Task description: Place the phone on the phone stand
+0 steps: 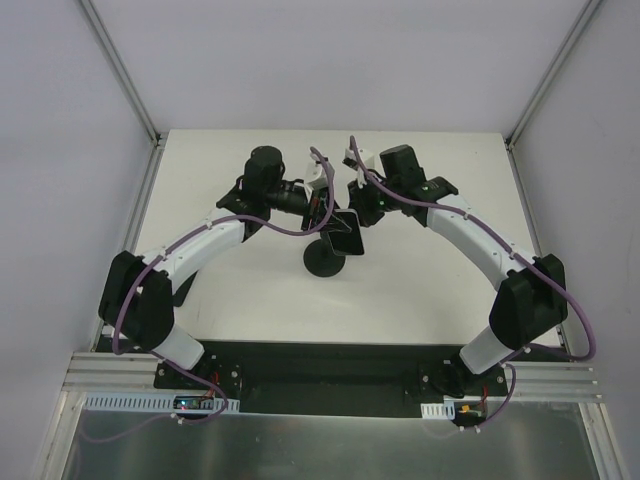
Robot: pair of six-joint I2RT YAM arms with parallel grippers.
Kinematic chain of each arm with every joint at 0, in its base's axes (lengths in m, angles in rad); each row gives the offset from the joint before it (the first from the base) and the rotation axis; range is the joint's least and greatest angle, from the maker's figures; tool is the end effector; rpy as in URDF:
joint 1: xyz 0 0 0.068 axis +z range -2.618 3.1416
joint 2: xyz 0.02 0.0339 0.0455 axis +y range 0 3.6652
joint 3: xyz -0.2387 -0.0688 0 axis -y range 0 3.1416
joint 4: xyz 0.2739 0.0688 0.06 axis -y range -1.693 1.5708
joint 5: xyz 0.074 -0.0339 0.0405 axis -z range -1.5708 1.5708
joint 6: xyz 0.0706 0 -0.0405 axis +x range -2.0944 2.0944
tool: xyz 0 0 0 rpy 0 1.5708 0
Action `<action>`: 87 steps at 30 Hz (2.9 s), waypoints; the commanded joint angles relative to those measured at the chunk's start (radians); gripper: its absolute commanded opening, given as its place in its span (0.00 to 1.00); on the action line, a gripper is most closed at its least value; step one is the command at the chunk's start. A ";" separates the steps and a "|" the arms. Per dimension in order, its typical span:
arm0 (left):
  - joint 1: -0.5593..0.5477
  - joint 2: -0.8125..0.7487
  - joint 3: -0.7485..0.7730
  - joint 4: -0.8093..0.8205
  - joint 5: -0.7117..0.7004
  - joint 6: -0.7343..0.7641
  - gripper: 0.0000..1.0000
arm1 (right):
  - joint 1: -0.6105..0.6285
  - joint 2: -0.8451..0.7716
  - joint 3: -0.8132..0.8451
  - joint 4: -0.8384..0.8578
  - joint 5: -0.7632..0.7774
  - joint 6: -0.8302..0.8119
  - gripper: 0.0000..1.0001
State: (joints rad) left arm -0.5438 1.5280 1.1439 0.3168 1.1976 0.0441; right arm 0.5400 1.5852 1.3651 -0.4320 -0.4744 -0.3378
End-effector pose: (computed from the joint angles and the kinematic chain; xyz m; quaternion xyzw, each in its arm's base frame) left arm 0.2961 -0.2558 0.2983 0.5432 0.4660 -0.5384 0.4448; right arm 0.3373 0.2398 0.2679 -0.4645 0.7444 0.2530 0.4075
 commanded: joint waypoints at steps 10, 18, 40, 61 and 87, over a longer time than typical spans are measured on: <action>0.005 0.107 0.221 -0.159 0.138 0.149 0.00 | 0.002 -0.025 0.054 -0.007 -0.131 -0.053 0.00; 0.019 0.146 0.237 -0.235 0.137 0.191 0.00 | -0.002 -0.034 0.049 -0.011 -0.144 -0.066 0.00; 0.027 -0.139 0.050 -0.479 -0.680 0.126 0.00 | 0.052 -0.164 -0.121 0.182 0.296 0.134 0.00; -0.128 -0.131 0.010 -0.512 -1.417 -0.073 0.00 | 0.675 -0.355 -0.319 0.286 1.371 0.778 0.00; 0.001 -0.422 -0.139 -0.599 -1.029 -0.082 0.00 | 0.592 -0.886 -0.759 0.268 0.876 0.465 0.61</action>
State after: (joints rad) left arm -0.5861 1.1561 0.9928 -0.1902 0.1345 -0.0368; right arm 1.1576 0.7444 0.6327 -0.1570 0.5571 0.1616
